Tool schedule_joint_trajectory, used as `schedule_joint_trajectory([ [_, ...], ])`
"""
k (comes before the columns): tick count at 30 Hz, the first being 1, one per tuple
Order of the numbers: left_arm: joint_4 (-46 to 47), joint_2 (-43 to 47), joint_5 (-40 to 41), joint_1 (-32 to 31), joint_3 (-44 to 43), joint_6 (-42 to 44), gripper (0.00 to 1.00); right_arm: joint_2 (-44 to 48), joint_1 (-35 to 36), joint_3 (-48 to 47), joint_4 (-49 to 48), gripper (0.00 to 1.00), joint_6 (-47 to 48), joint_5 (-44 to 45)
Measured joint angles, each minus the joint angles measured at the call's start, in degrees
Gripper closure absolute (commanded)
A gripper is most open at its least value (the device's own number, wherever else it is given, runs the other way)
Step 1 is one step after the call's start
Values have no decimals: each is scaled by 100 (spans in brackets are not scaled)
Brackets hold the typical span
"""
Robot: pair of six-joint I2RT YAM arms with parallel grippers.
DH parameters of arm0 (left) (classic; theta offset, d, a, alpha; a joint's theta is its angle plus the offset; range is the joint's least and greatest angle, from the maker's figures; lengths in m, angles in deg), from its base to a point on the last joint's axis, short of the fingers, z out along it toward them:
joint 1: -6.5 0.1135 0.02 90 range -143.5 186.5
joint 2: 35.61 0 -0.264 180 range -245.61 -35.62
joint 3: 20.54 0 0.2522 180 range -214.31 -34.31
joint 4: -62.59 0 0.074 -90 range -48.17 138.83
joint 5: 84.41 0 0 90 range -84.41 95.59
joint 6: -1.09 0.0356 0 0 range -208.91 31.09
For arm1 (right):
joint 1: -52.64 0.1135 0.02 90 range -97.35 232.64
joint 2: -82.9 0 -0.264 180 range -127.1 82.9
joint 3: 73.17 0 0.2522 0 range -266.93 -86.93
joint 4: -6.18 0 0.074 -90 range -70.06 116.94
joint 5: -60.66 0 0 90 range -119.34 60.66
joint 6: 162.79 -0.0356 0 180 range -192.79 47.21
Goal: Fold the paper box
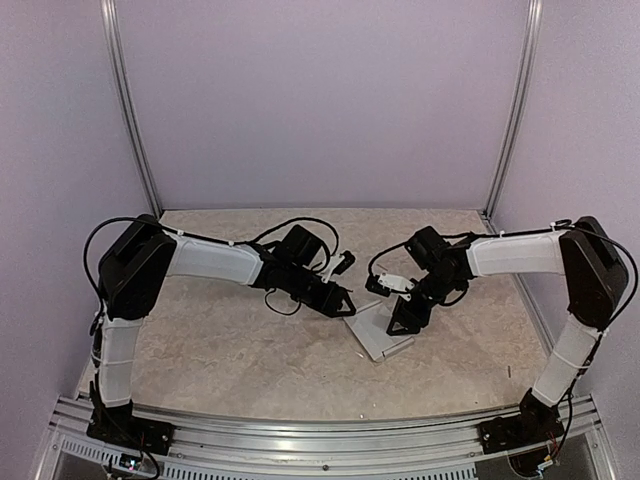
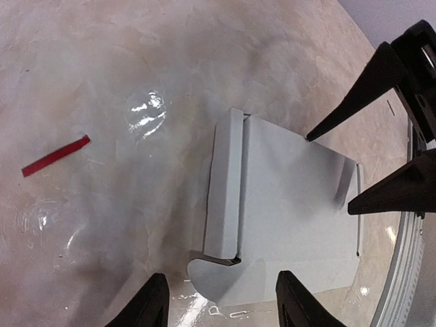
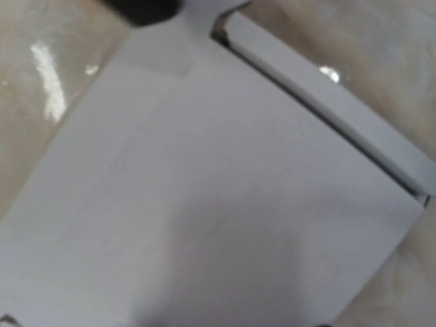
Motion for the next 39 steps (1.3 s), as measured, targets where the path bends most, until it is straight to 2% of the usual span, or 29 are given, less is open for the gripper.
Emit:
schedule_joint_trajectory([
  [10,-221,-216,-15,-184,-238,658,48,-136,0,0,-103,41,-13,-2],
  [18,-533,-356,-197,-181,-411,750,60,-144,0,0,-111,41,-26,-28],
  [27,-1154,-356,-616,-140,-581,761,67,-155,0,0,-46,42,-28,-111],
  [32,-1539,-382,-730,-111,-721,723,64,-177,0,0,-39,42,-44,-177],
  [35,-1720,-407,-723,-90,-798,621,57,-192,0,0,-48,42,-59,-199],
  [39,-1770,-407,-695,-81,-798,516,57,-208,0,0,-74,42,-87,-223],
])
